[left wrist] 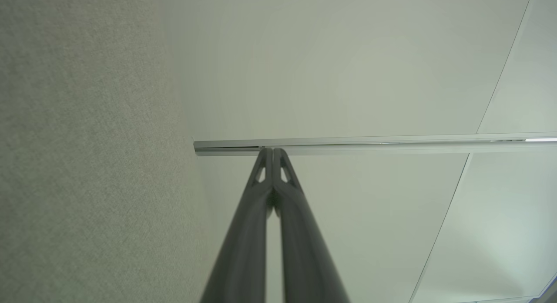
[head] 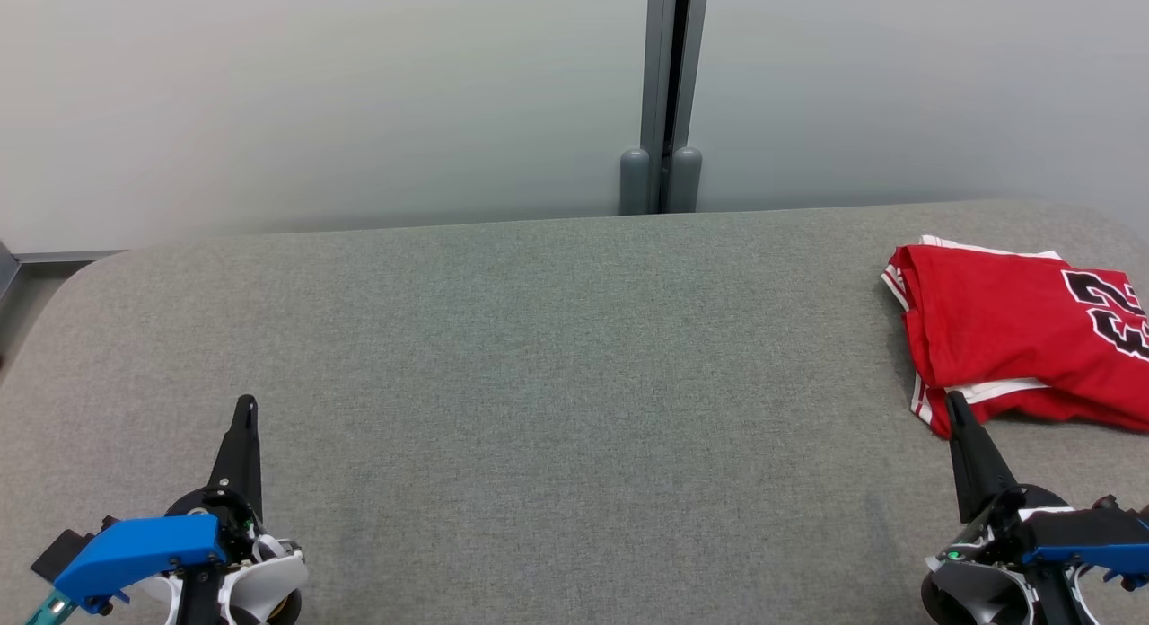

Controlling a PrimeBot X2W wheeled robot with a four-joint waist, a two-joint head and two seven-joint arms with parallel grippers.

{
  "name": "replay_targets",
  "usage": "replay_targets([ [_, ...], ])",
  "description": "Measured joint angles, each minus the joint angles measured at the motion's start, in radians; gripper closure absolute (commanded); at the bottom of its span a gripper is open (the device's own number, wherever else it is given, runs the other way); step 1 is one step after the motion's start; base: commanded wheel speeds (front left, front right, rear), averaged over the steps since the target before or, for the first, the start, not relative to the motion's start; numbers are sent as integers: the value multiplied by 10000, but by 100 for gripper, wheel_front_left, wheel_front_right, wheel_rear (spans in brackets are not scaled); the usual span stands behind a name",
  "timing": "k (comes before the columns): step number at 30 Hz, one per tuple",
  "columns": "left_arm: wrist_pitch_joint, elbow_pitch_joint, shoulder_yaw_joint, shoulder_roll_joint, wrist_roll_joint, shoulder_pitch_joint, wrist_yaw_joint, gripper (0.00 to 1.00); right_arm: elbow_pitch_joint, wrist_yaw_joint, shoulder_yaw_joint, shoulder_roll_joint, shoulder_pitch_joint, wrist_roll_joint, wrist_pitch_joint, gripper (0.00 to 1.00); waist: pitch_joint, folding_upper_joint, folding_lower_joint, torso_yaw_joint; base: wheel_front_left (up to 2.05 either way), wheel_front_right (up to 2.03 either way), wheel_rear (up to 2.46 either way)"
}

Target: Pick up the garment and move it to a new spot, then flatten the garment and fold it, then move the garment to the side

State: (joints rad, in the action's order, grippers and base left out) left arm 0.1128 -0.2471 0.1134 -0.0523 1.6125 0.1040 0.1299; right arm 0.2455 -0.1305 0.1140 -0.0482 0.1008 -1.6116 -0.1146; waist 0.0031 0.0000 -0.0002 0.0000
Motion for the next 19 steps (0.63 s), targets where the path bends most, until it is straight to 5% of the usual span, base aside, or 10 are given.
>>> replay_targets([
  [19, 2, 0, 6, 2, 0, 0, 0, 100, 0, 0, 0, 0, 1, 0, 0, 100, 0, 0, 1, 0, 0, 0, 0],
])
